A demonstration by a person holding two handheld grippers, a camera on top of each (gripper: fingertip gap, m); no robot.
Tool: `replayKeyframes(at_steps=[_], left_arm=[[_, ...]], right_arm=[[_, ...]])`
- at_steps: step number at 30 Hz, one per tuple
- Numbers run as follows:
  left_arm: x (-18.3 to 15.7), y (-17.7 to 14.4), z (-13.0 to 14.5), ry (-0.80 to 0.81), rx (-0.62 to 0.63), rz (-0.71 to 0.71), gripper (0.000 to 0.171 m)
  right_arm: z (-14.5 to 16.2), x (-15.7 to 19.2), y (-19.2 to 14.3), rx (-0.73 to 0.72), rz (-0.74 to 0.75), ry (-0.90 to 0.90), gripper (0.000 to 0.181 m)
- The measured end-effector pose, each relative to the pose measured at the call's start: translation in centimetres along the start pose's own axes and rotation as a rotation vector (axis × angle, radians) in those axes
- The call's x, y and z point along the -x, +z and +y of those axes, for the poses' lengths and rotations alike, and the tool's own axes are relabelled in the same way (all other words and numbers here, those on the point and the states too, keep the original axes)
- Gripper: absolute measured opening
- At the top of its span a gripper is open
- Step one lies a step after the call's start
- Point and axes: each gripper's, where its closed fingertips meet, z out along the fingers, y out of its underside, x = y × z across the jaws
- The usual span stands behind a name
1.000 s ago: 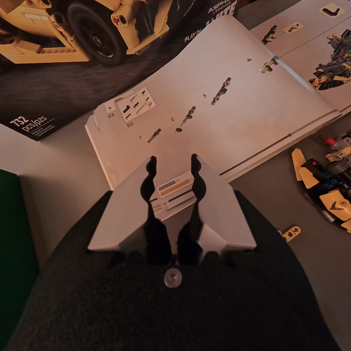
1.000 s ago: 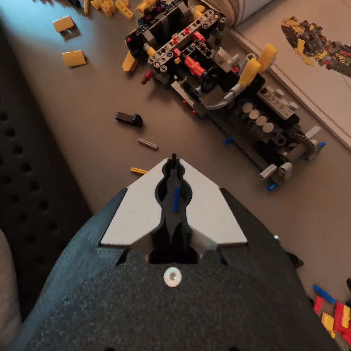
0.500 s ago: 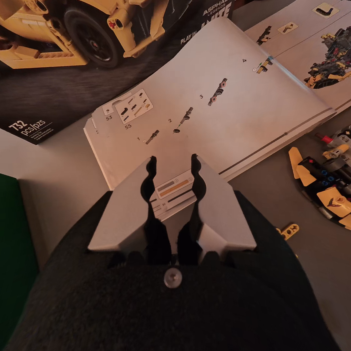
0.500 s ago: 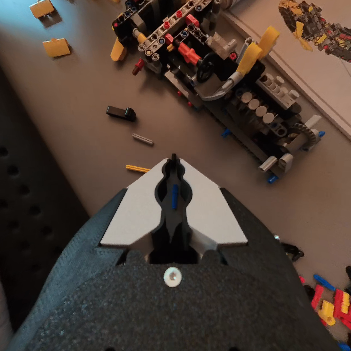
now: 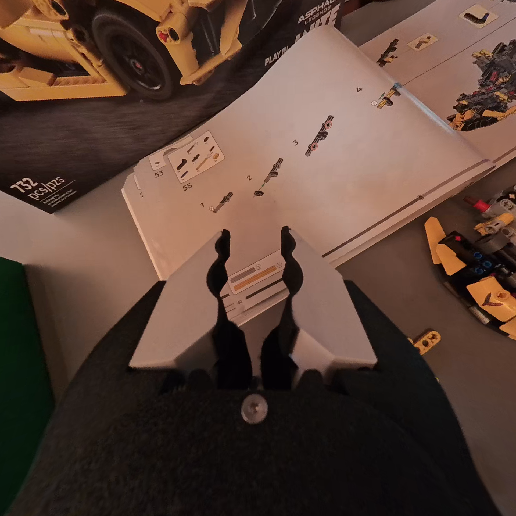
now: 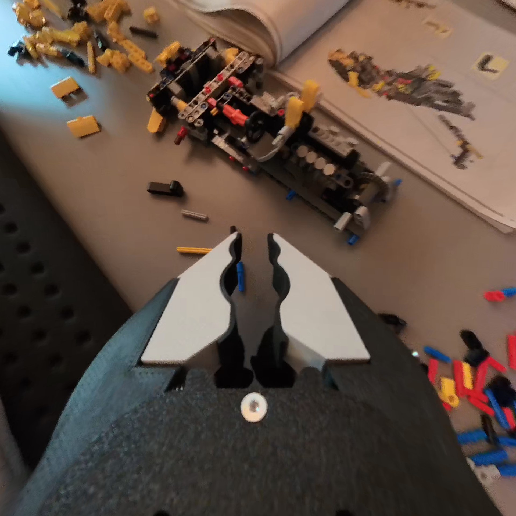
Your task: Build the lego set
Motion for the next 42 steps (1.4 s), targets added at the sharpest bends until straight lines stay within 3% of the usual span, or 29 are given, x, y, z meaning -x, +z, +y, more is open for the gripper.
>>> replayKeyframes(at_steps=[6, 13, 19, 23, 27, 36, 42], left_arm=[[0.1, 0.0, 0.0, 0.018, 0.001, -0.012, 0.034], [1.8, -2.0, -0.9, -0.019, -0.045, -0.043, 0.034], [-0.6, -8.3, 1.7, -0.096, -0.076, 0.189, 0.034], [-5.7, -11.3, 5.1, 0.176, -0.054, 0.342, 0.026], [-7.8, -9.7, 7.7, 0.481, 0.042, 0.395, 0.021], [-7.4, -7.2, 10.0, 0.544, 0.224, 0.662, 0.023], [-7.8, -6.4, 10.2, 0.597, 0.227, 0.677, 0.016]], right_arm=[[-0.1, -2.5, -2.5, -0.105, 0.094, 0.094, 0.014], [-3.3, -3.5, -2.9, -0.399, 0.063, 0.222, 0.014], [-3.8, -3.9, -2.1, -0.466, 0.038, 0.231, 0.022], [-4.2, -3.3, -2.0, -0.489, -0.006, 0.223, 0.020], [-4.3, -2.4, -1.4, -0.460, -0.037, 0.180, 0.020], [-4.5, -2.2, -2.0, -0.488, -0.021, 0.148, 0.018], [-4.4, -1.7, -1.2, -0.450, -0.020, 0.108, 0.018]])
